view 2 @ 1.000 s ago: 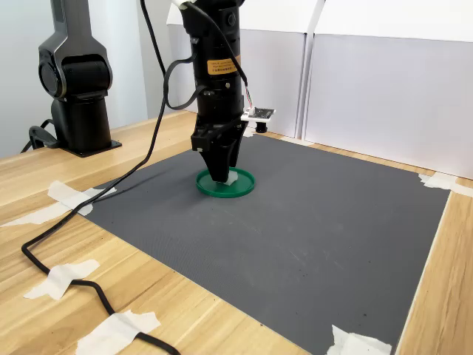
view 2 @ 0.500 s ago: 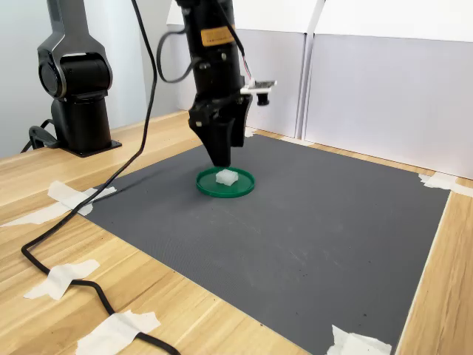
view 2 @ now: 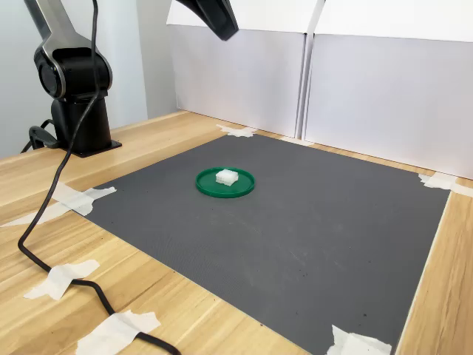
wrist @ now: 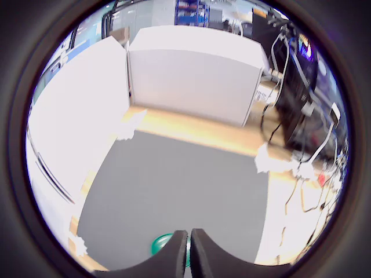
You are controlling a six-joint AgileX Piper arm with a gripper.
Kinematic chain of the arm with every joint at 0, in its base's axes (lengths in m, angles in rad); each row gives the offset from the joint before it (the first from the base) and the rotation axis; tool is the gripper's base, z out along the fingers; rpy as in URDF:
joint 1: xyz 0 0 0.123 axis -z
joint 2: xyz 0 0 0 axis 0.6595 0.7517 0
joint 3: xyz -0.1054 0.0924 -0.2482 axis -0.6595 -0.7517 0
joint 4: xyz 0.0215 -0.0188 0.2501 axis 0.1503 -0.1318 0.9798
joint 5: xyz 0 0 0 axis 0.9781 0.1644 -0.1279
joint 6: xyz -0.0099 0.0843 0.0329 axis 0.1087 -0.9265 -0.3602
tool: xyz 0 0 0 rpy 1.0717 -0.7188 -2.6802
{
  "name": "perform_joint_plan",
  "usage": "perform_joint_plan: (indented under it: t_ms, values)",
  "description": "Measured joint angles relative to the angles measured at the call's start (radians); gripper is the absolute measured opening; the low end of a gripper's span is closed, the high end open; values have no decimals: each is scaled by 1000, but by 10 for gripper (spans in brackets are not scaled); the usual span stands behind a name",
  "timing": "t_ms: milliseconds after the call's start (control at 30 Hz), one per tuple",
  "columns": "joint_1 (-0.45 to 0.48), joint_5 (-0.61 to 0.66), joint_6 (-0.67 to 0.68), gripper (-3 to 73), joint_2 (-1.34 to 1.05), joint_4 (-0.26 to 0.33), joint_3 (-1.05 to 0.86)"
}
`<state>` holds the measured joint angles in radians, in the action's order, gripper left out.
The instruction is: Grasp a white terminal and put it on the green lid.
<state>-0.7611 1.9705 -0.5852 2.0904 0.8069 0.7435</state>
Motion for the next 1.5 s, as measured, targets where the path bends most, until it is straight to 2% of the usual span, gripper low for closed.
perform_joint_plan:
  t_ms: [133, 267, 433, 867, 1167, 1500]
  values:
    - [12, -165, -79, -12, -197, -77, -162]
    - [78, -309, -171, -12, -369, -82, -335]
    - [163, -391, -219, -14, -543, -83, -514]
    - [180, -390, -227, -15, -828, -98, -743]
    - [180, -323, -226, -15, -844, -102, -767]
    - [180, -318, -226, -15, -844, -102, -768]
